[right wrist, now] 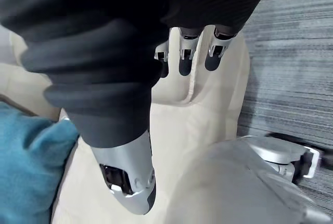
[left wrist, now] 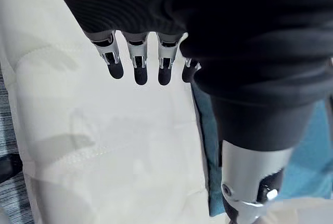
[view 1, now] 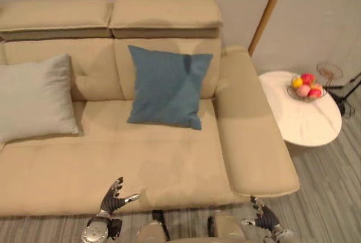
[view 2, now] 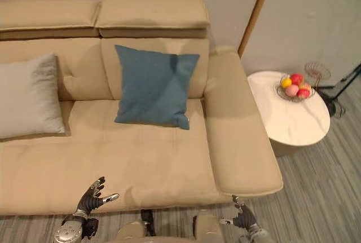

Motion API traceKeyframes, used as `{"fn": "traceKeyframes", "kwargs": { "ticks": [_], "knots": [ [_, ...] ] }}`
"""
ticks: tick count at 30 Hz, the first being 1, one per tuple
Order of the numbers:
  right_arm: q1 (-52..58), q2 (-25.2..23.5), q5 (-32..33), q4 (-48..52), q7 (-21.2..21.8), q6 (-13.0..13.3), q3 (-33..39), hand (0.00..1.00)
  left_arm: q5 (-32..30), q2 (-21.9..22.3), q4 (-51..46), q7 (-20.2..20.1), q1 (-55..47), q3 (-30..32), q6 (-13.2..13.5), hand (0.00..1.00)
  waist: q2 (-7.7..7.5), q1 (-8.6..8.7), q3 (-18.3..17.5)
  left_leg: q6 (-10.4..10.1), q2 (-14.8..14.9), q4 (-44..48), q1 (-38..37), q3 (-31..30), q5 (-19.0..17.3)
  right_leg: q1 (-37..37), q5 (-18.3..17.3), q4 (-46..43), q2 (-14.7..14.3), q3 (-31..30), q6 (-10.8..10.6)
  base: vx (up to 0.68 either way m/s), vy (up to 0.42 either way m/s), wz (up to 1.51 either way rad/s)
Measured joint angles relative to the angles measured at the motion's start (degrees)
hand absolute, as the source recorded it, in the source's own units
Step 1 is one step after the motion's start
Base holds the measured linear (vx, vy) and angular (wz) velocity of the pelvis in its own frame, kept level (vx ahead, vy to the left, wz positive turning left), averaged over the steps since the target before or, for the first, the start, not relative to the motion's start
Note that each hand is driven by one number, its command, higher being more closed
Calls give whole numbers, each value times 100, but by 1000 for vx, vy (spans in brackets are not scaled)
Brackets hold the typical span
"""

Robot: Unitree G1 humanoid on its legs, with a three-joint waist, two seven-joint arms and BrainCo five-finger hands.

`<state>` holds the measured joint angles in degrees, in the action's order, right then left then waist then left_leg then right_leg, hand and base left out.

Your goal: Pick up cushions and gather them together orderly.

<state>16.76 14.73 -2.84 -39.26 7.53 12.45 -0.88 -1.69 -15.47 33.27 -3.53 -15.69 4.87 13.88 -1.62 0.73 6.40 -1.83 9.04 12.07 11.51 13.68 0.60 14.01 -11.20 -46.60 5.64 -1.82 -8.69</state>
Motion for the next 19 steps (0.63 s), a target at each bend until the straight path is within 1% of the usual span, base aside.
{"fn": "traceKeyframes", "kwargs": {
  "ticks": [1, 2, 3, 4, 5, 6, 7, 8, 9, 10, 11, 12, 13, 14, 15, 16, 17, 18, 19],
  "knots": [
    [-53, 2, 0, 26, -13, -1, 2, 0, -1, 11, -106, 0, -81, 27, -10, 0, -118, -66, -62, -62, 2, 200, 261, -43, 56, -306, -150, 93, 70, -42, -52, -287, -213, 6],
    [-85, 15, 0, 92, -68, 0, 39, 0, -2, 62, -137, 1, -58, 31, -29, 0, -134, -160, -57, -98, 51, 346, 481, -51, 135, -455, -581, 623, 32, -42, 36, -265, -207, -1],
    [-99, 32, 5, 149, -111, -2, 74, 0, 0, 112, -155, 0, -29, 27, -38, 0, -125, -180, -49, -131, 90, 382, 605, -46, 210, -492, -741, 881, -2, 27, 168, -393, -264, -19],
    [-225, 123, 60, 244, -163, -1, 161, 0, 2, 274, -238, -2, 12, 7, -42, 0, 19, -256, -19, -245, 266, 278, 910, -88, 483, -481, -982, 1470, -191, 211, 433, -280, -177, -20],
    [-313, 174, 62, 232, -178, -6, 176, 0, 2, 300, -222, -3, 53, -19, -40, 0, 105, -277, 58, -278, 312, 144, 931, -123, 619, -530, -1045, 1647, -274, 249, 545, -399, -212, -8],
    [-432, 278, 61, 184, -227, -43, 213, 0, 1, 369, -165, -4, 143, -50, -78, 0, 314, -215, 237, -313, 409, -100, 888, -250, 739, -560, -973, 1735, -425, 374, 699, -451, -173, 37],
    [-429, 290, 74, 146, -272, -134, 332, 0, 2, 407, -174, -2, 153, -76, -113, 0, 324, -86, 318, -501, 431, -492, 738, -224, 508, -545, -856, 1792, -443, 586, 849, -529, -200, 60],
    [-355, 277, 105, 151, -289, -163, 405, 0, 2, 413, -183, 0, 172, -79, -110, 0, 295, -56, 328, -407, 447, -274, 759, -185, 436, -546, -783, 1838, -392, 675, 958, -423, -140, 55],
    [-338, 257, 119, 152, -295, -163, 462, 0, 1, 412, -182, 0, 176, -78, -111, 0, 274, -49, 333, -317, 449, 22, 796, -177, 376, -539, -750, 1862, -361, 691, 1002, -271, -90, 24],
    [-324, 238, 123, 160, -342, -163, 548, 0, 0, 417, -178, -3, 122, -78, -115, 0, 247, -28, 323, -67, 383, 811, 833, -150, 198, -514, -648, 1980, -287, 691, 1078, -307, -83, 4],
    [-299, 241, 123, 166, -367, -163, 576, 0, 1, 419, -178, -2, 71, -74, -115, 0, 243, -21, 318, 98, 330, 1396, 796, -109, -1, -494, -494, 2142, -254, 661, 1061, -284, -64, -1],
    [-288, 237, 121, 171, -366, -163, 585, 0, 1, 419, -174, -2, 60, -68, -115, 0, 249, -19, 311, 81, 312, 1578, 729, -113, -136, -483, -413, 2224, -251, 656, 1062, -237, 1, -2],
    [-286, 215, 114, 171, -358, -164, 610, 0, 5, 418, -172, -8, 60, -62, -115, 0, 263, -20, 299, 33, 291, 1789, 517, -111, -459, -468, -249, 2392, -256, 655, 1030, -139, 36, 3],
    [-277, 190, 112, 169, -352, -166, 636, 0, 5, 418, -167, -10, 55, -62, -115, 0, 267, -15, 297, -10, 289, 1750, 378, -112, -598, -453, -170, 2479, -266, 657, 996, -131, 78, 7],
    [-260, 132, 111, 162, -351, -168, 717, 0, 9, 421, -152, -12, 47, -54, -115, 0, 273, -13, 284, -146, 262, 1452, 127, -114, -771, -413, -37, 2573, -272, 657, 912, -89, 105, 4],
    [-249, 126, 106, 148, -345, -170, 777, 0, 19, 445, -125, -12, 50, -25, -116, 0, 373, -7, 215, -286, 163, 771, -194, -141, -851, -364, 74, 2683, -294, 656, 823, -88, 120, 2],
    [-266, 126, 107, 123, -348, -171, 808, 0, 43, 456, -92, -9, 56, -9, -120, 0, 384, 5, 193, -336, 128, 413, -338, -142, -883, -370, 142, 2772, -302, 657, 762, -71, 147, 1],
    [-278, 102, 99, 77, -344, -171, 816, 0, 102, 450, -14, -7, 93, 27, -124, 0, 291, 15, 119, -325, -4, 44, -436, -105, -703, -388, 314, 2976, -227, 631, 711, -48, 156, -1],
    [-265, 91, 78, 33, -349, -169, 838, 0, 105, 437, 16, -8, 88, 33, -124, 0, 240, 5, -21, -276, -101, -168, -435, -103, -610, -423, 500, 3267, -184, 626, 654, -34, 126, -1]
  ]
}}
